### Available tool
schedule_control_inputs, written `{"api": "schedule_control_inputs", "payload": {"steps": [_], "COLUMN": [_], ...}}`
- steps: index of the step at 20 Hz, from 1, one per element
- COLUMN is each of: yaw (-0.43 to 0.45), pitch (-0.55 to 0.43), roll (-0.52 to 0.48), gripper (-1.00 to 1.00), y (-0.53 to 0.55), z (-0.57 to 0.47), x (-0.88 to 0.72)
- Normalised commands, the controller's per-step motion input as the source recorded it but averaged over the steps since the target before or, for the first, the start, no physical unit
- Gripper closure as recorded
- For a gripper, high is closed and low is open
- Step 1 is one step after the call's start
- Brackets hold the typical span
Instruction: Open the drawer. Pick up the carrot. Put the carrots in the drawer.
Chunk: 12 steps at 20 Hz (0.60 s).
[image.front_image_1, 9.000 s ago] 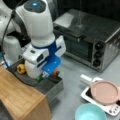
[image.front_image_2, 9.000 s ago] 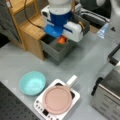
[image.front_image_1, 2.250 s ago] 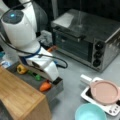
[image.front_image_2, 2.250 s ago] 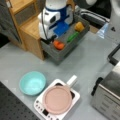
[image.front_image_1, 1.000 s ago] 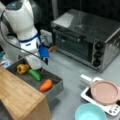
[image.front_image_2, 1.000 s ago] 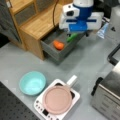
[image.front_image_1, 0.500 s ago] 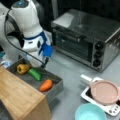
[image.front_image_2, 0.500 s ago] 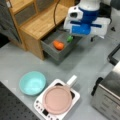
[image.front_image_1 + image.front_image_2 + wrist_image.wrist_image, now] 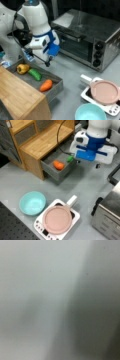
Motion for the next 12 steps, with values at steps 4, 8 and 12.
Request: {"api": "schedule_control_inputs", "payload": {"steps": [4, 8, 12], "yaw": [-0.3, -0.339, -0.307], "pitch": [0.239, 0.196, 0.175], "roll": [0.054, 0.157, 0.163], "gripper": [-1.0, -1.0, -1.0], "y": [0.17, 0.12, 0.11], "z": [0.22, 0.14, 0.08], "x": [0.22, 0.23, 0.25]}}
